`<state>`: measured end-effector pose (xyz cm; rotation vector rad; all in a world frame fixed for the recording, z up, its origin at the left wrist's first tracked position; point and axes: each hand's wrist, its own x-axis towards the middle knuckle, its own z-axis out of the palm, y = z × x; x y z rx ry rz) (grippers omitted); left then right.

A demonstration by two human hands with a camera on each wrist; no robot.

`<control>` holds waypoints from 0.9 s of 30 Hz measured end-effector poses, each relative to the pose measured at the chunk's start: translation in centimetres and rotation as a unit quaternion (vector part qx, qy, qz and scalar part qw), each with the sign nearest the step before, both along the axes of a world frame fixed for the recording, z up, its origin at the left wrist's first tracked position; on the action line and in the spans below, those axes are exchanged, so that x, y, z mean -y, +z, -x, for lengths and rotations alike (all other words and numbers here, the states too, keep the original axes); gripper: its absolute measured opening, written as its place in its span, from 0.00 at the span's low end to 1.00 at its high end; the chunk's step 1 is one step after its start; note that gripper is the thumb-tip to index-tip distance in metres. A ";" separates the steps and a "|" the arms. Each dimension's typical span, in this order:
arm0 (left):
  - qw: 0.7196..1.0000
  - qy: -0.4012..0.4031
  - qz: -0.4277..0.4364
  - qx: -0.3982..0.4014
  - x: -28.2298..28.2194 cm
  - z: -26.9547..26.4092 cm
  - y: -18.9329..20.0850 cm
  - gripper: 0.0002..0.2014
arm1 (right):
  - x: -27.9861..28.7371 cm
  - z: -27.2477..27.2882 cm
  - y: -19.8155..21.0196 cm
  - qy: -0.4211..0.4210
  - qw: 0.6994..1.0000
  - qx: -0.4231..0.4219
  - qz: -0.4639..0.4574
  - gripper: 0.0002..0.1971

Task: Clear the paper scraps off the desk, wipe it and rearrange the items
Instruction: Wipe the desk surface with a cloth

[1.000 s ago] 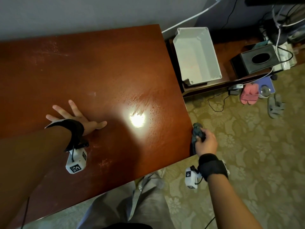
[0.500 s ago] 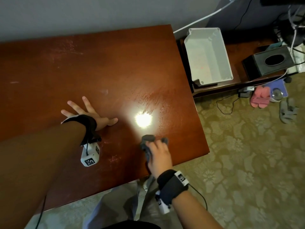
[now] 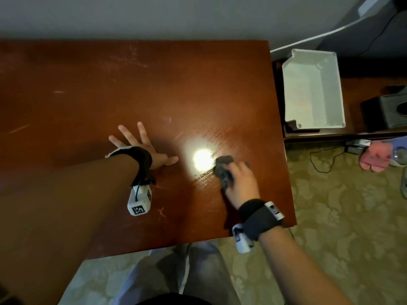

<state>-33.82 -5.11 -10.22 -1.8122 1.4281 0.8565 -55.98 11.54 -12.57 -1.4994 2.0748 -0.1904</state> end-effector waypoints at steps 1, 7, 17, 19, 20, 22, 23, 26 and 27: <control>1.000 -0.001 -0.001 0.000 0.0 0.0 0.0 0.75 | 1.1 2.8 0.3 -0.034 0.999 -0.016 0.003 0.19; 1.000 -0.002 -0.016 0.001 0.2 0.0 0.1 0.74 | 4.8 9.2 0.7 -0.092 0.992 -0.091 -0.012 0.20; 1.000 0.008 -0.024 0.005 0.4 0.0 -0.2 0.75 | 1.7 -5.6 0.5 0.136 0.990 0.035 -0.001 0.22; 1.000 0.009 -0.024 0.006 0.4 0.1 -0.3 0.75 | 1.0 -8.1 0.5 0.200 0.978 0.052 -0.027 0.23; 1.000 0.010 -0.023 0.006 0.4 0.1 -0.4 0.75 | 0.8 -8.9 0.5 0.224 0.972 0.056 -0.044 0.24; 1.000 0.011 -0.022 0.008 0.4 0.0 -0.5 0.75 | 0.8 -9.5 0.7 0.248 0.965 0.060 -0.060 0.25; 1.000 0.012 -0.023 0.008 0.4 0.1 -0.6 0.75 | 1.0 -9.4 0.8 0.248 0.964 0.064 -0.065 0.25; 1.000 0.015 -0.021 0.006 0.4 0.2 -0.5 0.75 | 1.7 -7.6 0.7 0.238 0.967 0.067 -0.062 0.24; 1.000 0.016 -0.020 0.003 0.3 0.2 -0.4 0.75 | 2.3 -6.4 0.7 0.216 0.973 0.063 -0.047 0.24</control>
